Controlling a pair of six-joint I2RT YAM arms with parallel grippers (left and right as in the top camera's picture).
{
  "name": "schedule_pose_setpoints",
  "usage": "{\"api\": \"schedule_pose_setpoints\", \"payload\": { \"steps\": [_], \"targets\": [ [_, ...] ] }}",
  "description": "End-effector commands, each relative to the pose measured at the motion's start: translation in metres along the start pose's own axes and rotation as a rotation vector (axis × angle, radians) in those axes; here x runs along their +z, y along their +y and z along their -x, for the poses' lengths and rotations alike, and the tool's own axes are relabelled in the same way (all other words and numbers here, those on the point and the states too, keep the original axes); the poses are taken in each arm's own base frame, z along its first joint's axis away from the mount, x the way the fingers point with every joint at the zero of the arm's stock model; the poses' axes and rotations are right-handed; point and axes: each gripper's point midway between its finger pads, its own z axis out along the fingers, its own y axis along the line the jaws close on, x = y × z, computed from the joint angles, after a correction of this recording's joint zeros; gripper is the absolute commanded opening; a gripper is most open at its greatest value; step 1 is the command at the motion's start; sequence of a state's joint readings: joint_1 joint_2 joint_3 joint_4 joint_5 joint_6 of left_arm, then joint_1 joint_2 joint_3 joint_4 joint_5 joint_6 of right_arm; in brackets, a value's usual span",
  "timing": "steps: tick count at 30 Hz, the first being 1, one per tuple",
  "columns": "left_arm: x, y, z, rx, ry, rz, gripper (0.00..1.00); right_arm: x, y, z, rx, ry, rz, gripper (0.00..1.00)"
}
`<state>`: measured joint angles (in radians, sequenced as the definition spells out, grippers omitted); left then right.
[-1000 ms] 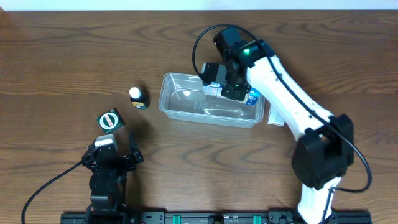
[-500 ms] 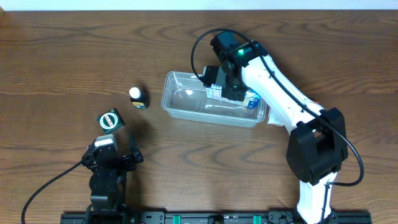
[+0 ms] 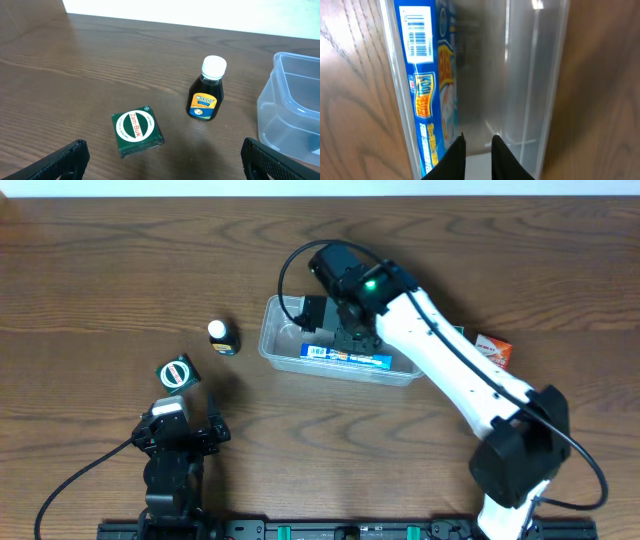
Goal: Pack container
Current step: 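Carry the blue box over the container and lower it inside, then release the blue box and push it flat into the container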
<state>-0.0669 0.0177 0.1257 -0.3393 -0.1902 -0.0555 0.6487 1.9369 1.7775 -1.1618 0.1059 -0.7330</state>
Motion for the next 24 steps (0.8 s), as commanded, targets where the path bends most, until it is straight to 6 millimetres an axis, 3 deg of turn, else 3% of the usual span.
{"api": "schedule_pose_setpoints", "payload": {
  "steps": [1, 5, 10, 12, 17, 24],
  "targets": [
    [0.003, 0.002, -0.011, -0.007, 0.028, 0.009, 0.98, -0.005, -0.014, -0.005, 0.057, -0.015, -0.024, 0.14],
    [0.003, 0.002, -0.011, -0.007, 0.028, 0.009, 0.98, -0.002, -0.029, -0.016, 0.135, -0.024, -0.03, 0.13],
    [0.003, 0.002, -0.011, -0.007, 0.028, 0.009, 0.98, -0.003, -0.017, -0.004, 0.163, -0.119, 0.079, 0.13],
    [0.003, 0.002, -0.011, -0.007, 0.028, 0.009, 0.98, -0.003, -0.014, -0.001, 0.203, -0.132, 0.103, 0.06],
    [0.003, 0.002, -0.011, -0.007, 0.028, 0.009, 0.98, -0.009, 0.014, 0.015, 0.191, -0.197, 0.233, 0.01],
    [0.003, 0.002, -0.011, -0.007, 0.028, 0.009, 0.98, -0.011, 0.046, 0.009, 0.173, -0.173, 0.368, 0.01]
  ]
}}
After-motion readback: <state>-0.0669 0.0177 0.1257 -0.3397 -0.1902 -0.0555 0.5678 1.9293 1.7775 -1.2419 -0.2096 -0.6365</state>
